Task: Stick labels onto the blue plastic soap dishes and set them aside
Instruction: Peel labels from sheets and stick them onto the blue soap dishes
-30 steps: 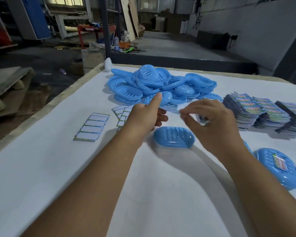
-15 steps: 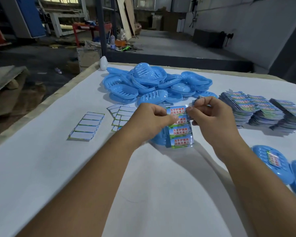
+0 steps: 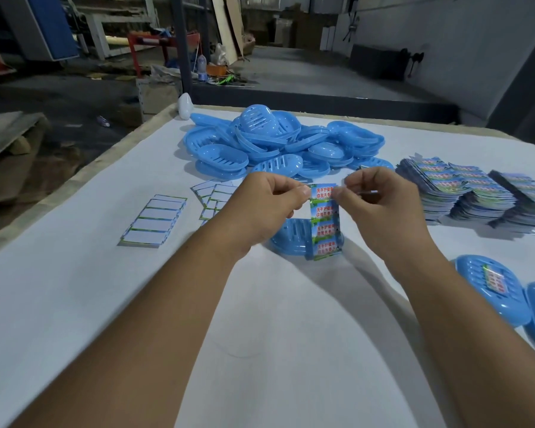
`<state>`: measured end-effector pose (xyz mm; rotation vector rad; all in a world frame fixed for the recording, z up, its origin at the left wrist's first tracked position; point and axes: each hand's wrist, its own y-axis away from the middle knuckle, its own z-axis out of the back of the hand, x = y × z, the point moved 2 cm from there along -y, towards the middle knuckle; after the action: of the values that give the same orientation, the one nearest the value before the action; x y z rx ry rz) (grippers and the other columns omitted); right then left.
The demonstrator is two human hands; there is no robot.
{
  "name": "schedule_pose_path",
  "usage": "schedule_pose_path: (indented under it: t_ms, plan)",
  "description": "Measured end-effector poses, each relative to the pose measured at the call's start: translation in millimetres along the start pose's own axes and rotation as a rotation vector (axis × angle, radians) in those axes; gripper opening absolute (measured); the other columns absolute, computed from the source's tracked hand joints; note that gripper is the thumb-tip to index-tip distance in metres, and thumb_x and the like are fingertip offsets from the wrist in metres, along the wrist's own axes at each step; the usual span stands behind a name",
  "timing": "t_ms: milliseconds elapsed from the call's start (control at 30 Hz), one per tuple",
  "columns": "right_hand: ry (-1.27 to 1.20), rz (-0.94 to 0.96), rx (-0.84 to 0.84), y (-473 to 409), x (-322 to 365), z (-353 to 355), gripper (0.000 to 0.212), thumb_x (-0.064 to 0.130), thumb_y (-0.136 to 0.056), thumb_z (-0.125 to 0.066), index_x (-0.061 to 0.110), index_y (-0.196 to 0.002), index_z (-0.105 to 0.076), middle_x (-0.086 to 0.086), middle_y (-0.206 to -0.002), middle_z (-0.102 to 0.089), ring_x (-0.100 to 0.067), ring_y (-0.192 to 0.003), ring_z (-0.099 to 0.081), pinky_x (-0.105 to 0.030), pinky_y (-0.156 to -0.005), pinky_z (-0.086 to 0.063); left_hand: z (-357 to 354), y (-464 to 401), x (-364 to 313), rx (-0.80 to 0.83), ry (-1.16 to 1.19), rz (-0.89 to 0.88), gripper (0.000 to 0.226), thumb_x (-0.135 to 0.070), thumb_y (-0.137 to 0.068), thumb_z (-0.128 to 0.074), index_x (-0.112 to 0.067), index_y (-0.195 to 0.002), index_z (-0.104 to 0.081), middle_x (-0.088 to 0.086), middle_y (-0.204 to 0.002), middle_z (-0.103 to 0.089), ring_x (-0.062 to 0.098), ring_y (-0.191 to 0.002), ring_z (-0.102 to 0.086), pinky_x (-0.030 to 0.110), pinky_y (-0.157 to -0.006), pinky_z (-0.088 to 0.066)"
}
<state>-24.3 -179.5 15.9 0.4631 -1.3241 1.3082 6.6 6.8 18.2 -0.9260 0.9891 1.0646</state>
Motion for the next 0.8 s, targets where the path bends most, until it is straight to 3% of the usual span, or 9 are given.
schedule_pose_path:
  t_ms: [67,233,367,567,700,800]
  plan:
    - [0.049,0.065,0.044,4,3,-3,0.014,0.022,-0.085,-0.08,0.025,-0.075,-0.071,0.011,-0.068,-0.07,-0.004,-0.06,-0.059,-0.027,-0.062,-0.053,-2,0,0,-0.001,0.007,-0.02,0.013,-0.031,-0.094,-0.07,-0.028,-0.082,-0.075,-0.018,-0.064,-0.068,-0.008,-0.058,-0.057,0.011,-0.055,-0.044]
    - [-0.035,0.111,0.14,12,10,-8,0.013,0.029,-0.086,-0.08,0.026,-0.073,-0.078,0.013,-0.06,-0.07,0.003,-0.052,-0.06,-0.009,-0.053,-0.044,-5,2,0,0.012,0.031,-0.063,0.016,-0.027,-0.094,-0.07,-0.027,-0.078,-0.075,-0.016,-0.061,-0.067,-0.008,-0.056,-0.058,0.006,-0.052,-0.041]
    - [-0.067,0.069,0.187,12,10,-7,0.01,0.028,-0.085,-0.082,0.027,-0.076,-0.08,0.006,-0.069,-0.076,0.0,-0.059,-0.065,-0.013,-0.058,-0.049,-6,1,0,0.016,0.038,-0.071,0.015,-0.025,-0.094,-0.07,-0.024,-0.08,-0.076,-0.015,-0.06,-0.067,-0.007,-0.057,-0.058,0.008,-0.056,-0.043]
    - [-0.029,0.021,0.158,12,13,-7,0.008,0.032,-0.079,-0.074,0.037,-0.076,-0.08,0.007,-0.065,-0.075,0.002,-0.055,-0.061,-0.015,-0.051,-0.047,-6,2,0,-0.004,0.007,-0.072,0.012,-0.027,-0.093,-0.072,-0.021,-0.085,-0.077,-0.016,-0.062,-0.069,-0.008,-0.059,-0.06,0.009,-0.061,-0.045]
    - [-0.034,-0.052,0.137,10,13,-6,0.019,0.02,-0.085,-0.074,0.027,-0.068,-0.08,0.005,-0.061,-0.072,-0.002,-0.055,-0.06,-0.015,-0.049,-0.045,-6,2,0,-0.063,-0.039,-0.037,0.018,-0.03,-0.092,-0.072,-0.024,-0.075,-0.074,-0.015,-0.062,-0.069,-0.006,-0.057,-0.059,0.015,-0.061,-0.05]
    - [-0.086,-0.132,0.151,11,13,-5,0.023,0.014,-0.085,-0.072,0.017,-0.063,-0.078,0.001,-0.06,-0.071,-0.004,-0.053,-0.057,-0.014,-0.047,-0.043,-4,2,1,-0.115,-0.085,-0.024,0.022,-0.029,-0.091,-0.07,-0.017,-0.073,-0.073,-0.004,-0.062,-0.068,0.002,-0.054,-0.055,0.024,-0.059,-0.05]
